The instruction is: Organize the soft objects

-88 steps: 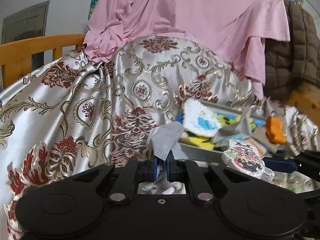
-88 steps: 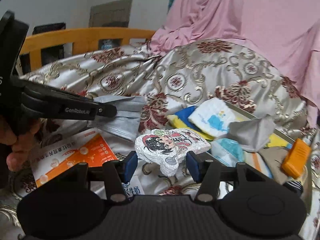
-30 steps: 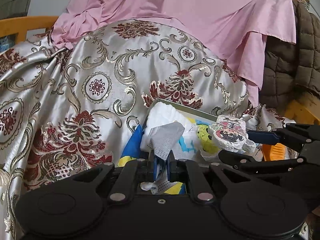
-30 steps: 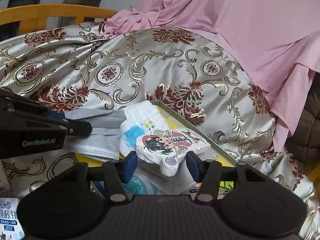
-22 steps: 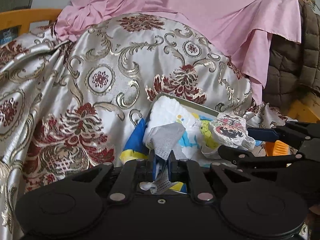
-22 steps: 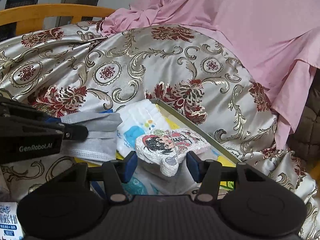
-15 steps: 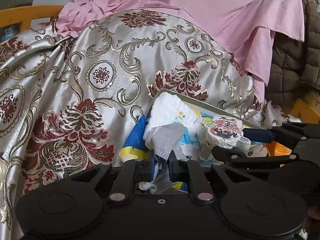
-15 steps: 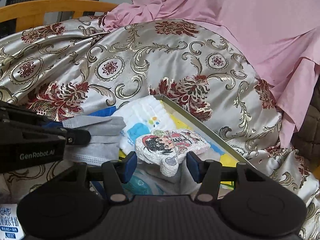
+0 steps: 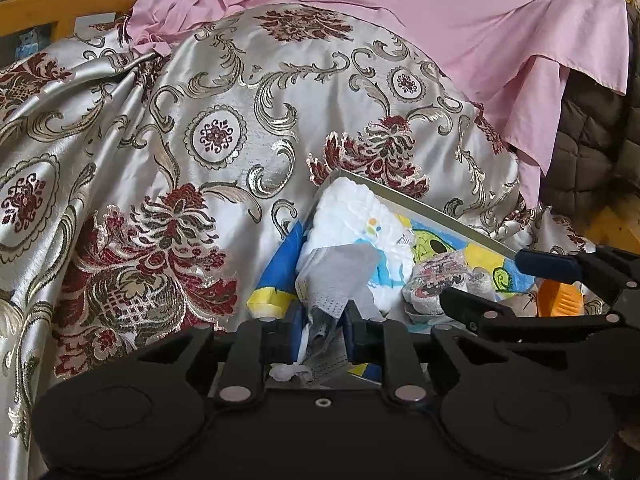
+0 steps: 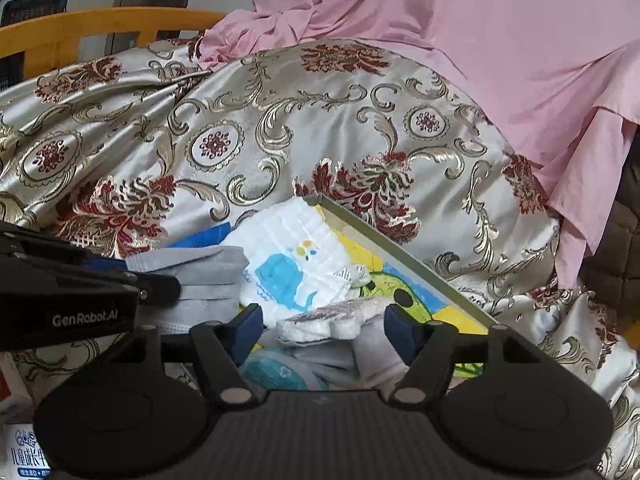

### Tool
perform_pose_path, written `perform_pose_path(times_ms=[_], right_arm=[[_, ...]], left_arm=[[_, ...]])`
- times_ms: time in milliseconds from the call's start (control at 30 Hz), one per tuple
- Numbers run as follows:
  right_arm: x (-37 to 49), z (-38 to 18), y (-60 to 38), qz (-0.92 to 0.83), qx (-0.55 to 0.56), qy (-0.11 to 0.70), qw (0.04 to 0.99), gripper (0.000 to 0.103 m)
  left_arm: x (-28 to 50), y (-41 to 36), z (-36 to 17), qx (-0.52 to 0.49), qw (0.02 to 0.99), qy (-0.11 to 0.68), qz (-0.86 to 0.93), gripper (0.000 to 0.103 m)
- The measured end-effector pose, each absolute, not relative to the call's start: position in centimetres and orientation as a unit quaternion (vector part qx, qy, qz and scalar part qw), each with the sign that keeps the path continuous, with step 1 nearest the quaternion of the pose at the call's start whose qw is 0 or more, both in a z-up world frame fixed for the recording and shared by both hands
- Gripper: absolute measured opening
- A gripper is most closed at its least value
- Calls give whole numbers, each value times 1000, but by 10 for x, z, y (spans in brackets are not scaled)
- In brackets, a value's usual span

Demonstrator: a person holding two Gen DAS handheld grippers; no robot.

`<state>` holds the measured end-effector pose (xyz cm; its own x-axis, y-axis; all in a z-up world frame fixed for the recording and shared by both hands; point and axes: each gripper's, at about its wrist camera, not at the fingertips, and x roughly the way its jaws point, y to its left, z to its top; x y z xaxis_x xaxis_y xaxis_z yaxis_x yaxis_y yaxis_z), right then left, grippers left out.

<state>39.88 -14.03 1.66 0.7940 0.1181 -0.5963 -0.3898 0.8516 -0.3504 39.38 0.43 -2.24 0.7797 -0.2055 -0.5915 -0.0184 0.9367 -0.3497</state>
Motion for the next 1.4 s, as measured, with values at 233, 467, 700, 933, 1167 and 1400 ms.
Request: perform_pose_path(times_ms=[233, 467, 700, 933, 1167, 1400], right_arm=[[400, 21, -149, 122, -220, 281, 926, 84], [393, 30, -169, 106, -178, 267, 941, 90], [375, 54, -188, 94, -132, 240, 957, 95], [333, 81, -210, 86, -80, 204, 972, 97], [293, 102, -221, 79, -77, 183, 977, 100], [246, 124, -224, 81, -60, 165, 981, 103]], left_arm=[[394, 3, -22, -170, 928, 327, -51, 32], [386, 4, -15, -186, 929, 317, -46, 51], [371, 1, 8, -191, 936, 292, -45, 66], [330, 0, 37, -179, 950, 253, -36, 82], [284, -3, 72, -155, 963, 219, -36, 93], [236, -9, 97, -145, 972, 183, -34, 99]])
